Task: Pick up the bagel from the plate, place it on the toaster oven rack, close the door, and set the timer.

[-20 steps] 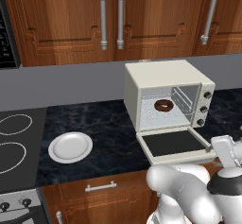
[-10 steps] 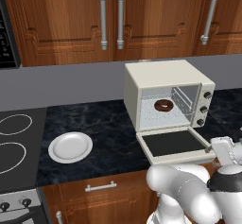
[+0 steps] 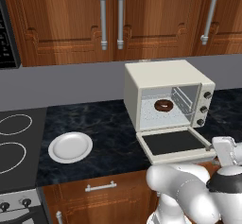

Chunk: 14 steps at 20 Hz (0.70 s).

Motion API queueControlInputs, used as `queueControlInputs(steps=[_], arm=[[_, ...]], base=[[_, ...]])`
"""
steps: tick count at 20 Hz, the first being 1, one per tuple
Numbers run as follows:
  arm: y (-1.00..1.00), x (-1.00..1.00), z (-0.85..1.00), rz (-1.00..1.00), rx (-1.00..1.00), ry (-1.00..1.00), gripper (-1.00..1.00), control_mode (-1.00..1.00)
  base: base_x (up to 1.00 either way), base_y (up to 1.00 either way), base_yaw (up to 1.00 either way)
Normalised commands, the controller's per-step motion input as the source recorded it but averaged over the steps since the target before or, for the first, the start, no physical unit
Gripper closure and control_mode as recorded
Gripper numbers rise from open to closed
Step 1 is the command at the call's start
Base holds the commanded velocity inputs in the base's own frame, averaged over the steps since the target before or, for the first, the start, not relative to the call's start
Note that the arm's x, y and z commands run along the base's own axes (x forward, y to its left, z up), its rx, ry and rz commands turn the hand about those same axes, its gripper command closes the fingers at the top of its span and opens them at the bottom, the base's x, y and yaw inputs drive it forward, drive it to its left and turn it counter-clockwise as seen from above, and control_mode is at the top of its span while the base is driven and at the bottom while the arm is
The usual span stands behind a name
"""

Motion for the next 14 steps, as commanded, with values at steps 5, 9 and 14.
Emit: queueControlInputs(steps=[5, 9, 14], arm=[[0.33, 0.32, 0.59, 0.0, 0.04, -0.06, -1.0, -1.0], [0.3, 0.35, 0.66, 0.0, 0.04, -0.08, -1.0, -1.0], [0.36, 0.37, 0.64, 0.0, 0.02, -0.07, -1.0, -1.0]], base=[[0.0, 0.0, 0.0], [0.0, 0.0, 0.0], [0.0, 0.0, 0.0]])
